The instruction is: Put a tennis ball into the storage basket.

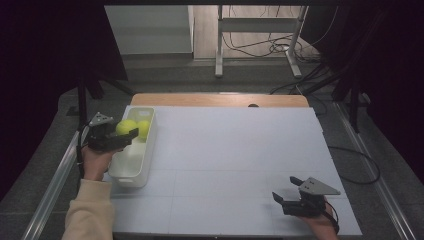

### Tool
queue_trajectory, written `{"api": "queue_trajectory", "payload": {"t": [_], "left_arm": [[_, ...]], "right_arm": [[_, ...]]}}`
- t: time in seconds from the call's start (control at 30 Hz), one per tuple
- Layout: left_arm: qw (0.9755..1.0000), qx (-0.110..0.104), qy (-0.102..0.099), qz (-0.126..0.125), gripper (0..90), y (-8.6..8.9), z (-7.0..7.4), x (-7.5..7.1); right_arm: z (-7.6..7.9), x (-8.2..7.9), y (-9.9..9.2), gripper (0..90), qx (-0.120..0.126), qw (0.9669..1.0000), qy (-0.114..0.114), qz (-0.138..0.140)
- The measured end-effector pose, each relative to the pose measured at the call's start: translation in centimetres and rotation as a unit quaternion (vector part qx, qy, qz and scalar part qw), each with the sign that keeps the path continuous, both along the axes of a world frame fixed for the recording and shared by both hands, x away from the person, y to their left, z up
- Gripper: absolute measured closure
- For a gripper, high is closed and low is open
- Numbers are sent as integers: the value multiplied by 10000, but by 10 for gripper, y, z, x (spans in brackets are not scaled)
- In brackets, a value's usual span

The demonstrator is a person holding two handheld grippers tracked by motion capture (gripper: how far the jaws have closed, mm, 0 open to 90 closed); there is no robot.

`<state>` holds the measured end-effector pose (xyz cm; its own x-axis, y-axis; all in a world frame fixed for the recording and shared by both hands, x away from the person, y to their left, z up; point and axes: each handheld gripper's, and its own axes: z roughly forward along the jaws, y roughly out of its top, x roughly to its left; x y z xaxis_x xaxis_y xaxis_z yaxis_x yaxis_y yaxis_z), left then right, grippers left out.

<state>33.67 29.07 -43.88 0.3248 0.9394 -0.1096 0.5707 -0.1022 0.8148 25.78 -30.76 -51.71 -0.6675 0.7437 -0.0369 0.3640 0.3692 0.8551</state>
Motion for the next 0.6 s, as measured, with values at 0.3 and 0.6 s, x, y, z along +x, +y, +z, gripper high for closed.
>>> {"api": "queue_trajectory", "payload": {"t": [0.3,0.6], "left_arm": [[9984,402,400,-84,266,-5,-7,8],[9962,540,654,-174,265,-6,-12,13]], "right_arm": [[0,0,0,144,0,10000,3,-4],[0,0,0,144,7,10000,3,-10]]}}
